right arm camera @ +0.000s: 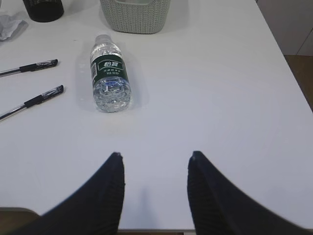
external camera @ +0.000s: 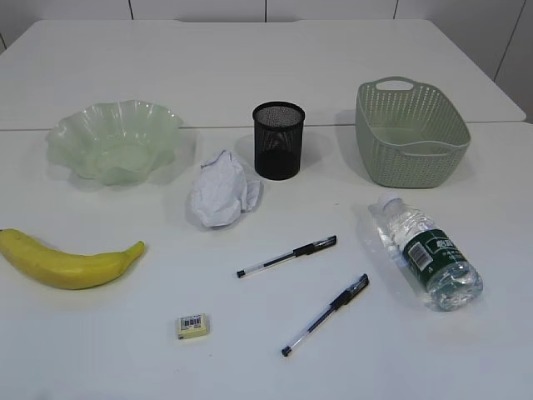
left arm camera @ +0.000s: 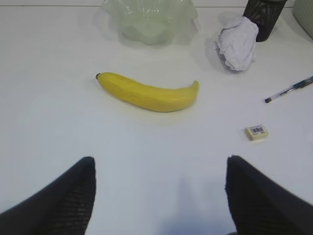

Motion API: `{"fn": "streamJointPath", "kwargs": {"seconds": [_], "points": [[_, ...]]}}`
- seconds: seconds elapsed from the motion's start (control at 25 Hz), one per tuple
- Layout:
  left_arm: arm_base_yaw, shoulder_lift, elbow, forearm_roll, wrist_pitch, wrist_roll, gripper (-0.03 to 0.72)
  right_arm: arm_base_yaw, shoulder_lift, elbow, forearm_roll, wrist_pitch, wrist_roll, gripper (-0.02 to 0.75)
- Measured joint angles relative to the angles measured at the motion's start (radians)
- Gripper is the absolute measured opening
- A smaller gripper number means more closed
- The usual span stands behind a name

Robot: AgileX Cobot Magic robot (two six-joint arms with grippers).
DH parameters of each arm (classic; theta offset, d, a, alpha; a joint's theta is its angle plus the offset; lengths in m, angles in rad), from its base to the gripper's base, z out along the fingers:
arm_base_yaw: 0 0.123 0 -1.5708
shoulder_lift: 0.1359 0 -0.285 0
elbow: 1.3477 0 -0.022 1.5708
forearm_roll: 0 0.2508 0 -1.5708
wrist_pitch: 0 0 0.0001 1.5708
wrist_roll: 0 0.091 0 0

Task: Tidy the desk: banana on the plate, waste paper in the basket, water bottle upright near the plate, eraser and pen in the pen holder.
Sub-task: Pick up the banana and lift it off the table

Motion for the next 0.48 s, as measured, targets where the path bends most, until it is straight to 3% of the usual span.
{"fn": "streamJointPath", "kwargs": {"seconds": [0.48], "points": [[0.000,0.000,0.000,-0.008,-0.006,0.000,0.590,0.000,0.000,0.000,0.000,0.000,0.000,0.322]]}}
